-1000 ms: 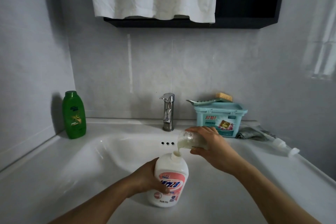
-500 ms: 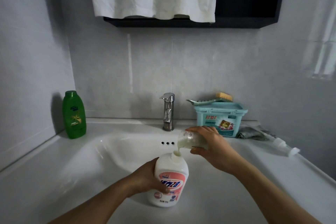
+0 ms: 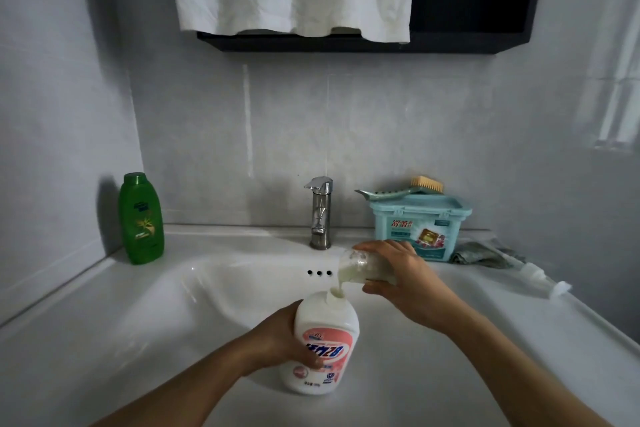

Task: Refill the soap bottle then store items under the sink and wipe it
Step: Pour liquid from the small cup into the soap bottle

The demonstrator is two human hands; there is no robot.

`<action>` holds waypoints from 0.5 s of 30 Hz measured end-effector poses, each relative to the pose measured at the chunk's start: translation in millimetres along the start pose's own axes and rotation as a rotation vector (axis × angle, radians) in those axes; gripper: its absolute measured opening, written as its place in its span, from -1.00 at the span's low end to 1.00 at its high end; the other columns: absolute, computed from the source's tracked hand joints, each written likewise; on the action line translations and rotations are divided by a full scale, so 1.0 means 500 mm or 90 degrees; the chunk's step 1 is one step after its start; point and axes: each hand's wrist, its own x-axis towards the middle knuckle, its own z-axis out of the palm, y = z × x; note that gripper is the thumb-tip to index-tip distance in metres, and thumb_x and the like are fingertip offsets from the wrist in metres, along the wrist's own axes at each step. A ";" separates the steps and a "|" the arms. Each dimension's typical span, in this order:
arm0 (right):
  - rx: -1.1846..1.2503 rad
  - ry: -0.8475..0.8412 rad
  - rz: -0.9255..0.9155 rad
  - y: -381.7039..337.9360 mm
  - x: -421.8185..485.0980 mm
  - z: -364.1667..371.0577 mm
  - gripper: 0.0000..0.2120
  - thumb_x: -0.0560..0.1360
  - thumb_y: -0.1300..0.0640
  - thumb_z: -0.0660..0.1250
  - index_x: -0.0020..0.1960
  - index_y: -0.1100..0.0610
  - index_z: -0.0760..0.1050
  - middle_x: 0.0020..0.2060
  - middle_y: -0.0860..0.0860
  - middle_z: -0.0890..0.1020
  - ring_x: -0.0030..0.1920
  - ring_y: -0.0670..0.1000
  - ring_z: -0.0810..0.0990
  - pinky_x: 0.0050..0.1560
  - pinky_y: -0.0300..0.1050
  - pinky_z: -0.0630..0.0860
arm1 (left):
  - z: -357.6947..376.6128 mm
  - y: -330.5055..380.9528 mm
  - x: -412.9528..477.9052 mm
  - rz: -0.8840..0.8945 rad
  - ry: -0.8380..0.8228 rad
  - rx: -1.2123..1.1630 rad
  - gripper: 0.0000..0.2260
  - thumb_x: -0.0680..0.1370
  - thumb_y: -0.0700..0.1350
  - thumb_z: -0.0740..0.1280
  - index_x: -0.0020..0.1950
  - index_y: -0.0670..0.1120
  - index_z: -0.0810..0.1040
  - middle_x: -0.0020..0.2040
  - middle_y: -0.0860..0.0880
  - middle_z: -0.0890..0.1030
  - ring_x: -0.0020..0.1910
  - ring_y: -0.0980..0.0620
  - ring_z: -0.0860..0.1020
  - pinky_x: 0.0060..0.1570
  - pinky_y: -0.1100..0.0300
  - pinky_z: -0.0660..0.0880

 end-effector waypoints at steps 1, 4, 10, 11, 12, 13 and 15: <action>-0.002 0.000 -0.001 0.000 0.000 0.000 -0.48 0.43 0.09 0.42 0.33 -0.09 0.33 0.06 -0.26 0.30 0.10 -0.18 0.25 0.07 -0.38 0.19 | 0.000 -0.001 0.000 0.000 0.001 0.001 -0.36 0.23 -0.28 0.58 0.24 0.03 0.49 0.05 0.04 0.69 0.06 0.10 0.64 0.11 0.12 0.57; -0.001 0.001 -0.001 0.000 0.000 0.000 -0.48 0.44 0.09 0.42 0.33 -0.09 0.32 0.06 -0.27 0.29 0.10 -0.19 0.25 0.04 -0.41 0.19 | -0.001 -0.002 0.001 -0.001 0.001 -0.001 -0.35 0.23 -0.28 0.58 0.25 0.03 0.48 0.06 0.04 0.69 0.07 0.09 0.64 0.12 0.10 0.57; 0.002 0.001 -0.001 0.002 -0.001 0.001 -0.49 0.43 0.10 0.42 0.32 -0.10 0.33 0.05 -0.28 0.30 0.11 -0.17 0.26 0.06 -0.38 0.19 | 0.001 -0.001 0.001 -0.005 0.001 -0.003 -0.38 0.24 -0.30 0.58 0.23 0.03 0.49 0.04 0.06 0.69 0.04 0.12 0.64 0.07 0.18 0.58; 0.003 0.002 -0.002 0.002 -0.001 0.001 -0.48 0.43 0.10 0.43 0.32 -0.10 0.34 0.05 -0.28 0.31 0.11 -0.16 0.27 0.06 -0.37 0.20 | 0.001 0.000 0.000 -0.006 -0.002 -0.004 -0.39 0.24 -0.30 0.58 0.22 0.03 0.50 0.03 0.06 0.69 0.04 0.13 0.64 0.06 0.19 0.58; 0.002 0.003 -0.003 0.002 0.000 0.001 -0.48 0.42 0.10 0.43 0.32 -0.10 0.34 0.05 -0.28 0.31 0.11 -0.16 0.27 0.06 -0.37 0.20 | 0.001 0.001 0.000 -0.006 -0.003 -0.005 -0.38 0.24 -0.30 0.59 0.22 0.03 0.50 0.03 0.06 0.69 0.04 0.12 0.64 0.07 0.18 0.58; 0.001 0.002 -0.003 0.002 -0.001 0.001 -0.48 0.43 0.10 0.43 0.32 -0.10 0.34 0.05 -0.27 0.31 0.11 -0.17 0.26 0.07 -0.37 0.20 | 0.000 0.000 0.000 -0.006 -0.004 -0.005 -0.38 0.24 -0.29 0.59 0.23 0.03 0.50 0.04 0.06 0.69 0.05 0.11 0.64 0.08 0.16 0.57; 0.001 0.001 -0.003 0.002 -0.001 0.001 -0.48 0.43 0.11 0.42 0.32 -0.09 0.33 0.06 -0.27 0.30 0.10 -0.17 0.25 0.08 -0.37 0.20 | 0.000 0.000 0.000 -0.005 -0.002 -0.007 -0.37 0.24 -0.31 0.58 0.24 0.02 0.50 0.04 0.04 0.69 0.06 0.09 0.64 0.09 0.14 0.58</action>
